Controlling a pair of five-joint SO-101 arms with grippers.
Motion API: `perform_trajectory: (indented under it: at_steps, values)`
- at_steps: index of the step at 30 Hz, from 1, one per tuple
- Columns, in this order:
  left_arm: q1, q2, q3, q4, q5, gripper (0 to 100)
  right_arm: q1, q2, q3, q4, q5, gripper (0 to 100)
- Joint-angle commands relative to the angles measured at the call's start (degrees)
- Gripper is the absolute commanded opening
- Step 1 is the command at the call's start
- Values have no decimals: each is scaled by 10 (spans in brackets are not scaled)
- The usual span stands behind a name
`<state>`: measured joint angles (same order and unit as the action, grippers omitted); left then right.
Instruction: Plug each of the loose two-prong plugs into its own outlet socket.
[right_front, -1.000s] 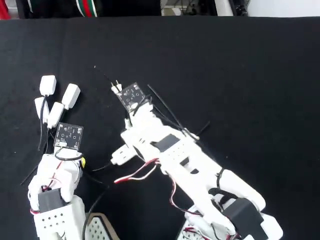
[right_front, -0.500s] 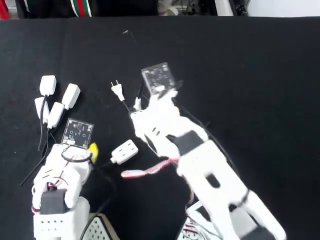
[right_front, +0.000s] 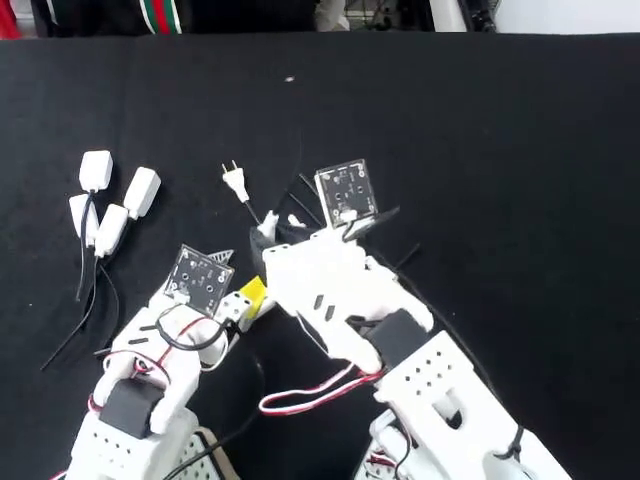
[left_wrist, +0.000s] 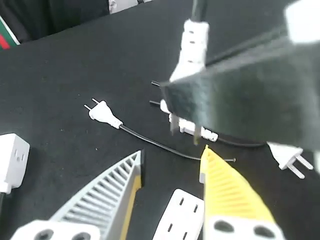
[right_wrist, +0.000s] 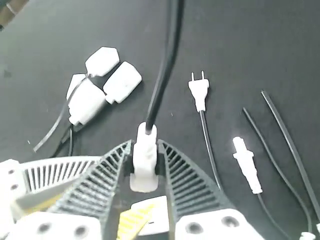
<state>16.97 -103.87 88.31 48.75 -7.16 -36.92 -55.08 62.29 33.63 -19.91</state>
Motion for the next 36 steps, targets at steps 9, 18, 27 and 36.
perform_trajectory:
  at_steps: [9,18,27,36]
  values:
    - [-42,-5,-6,-40,7,196,-43,-16,-39,111,-5,11]
    - [-58,-5,8,-53,6,196,-39,-12,-54,127,8,11]
    - [-95,-5,-54,125,-91,195,14,-11,-59,120,44,11]
    - [-262,-6,-62,246,-216,191,4,131,-94,123,101,11]
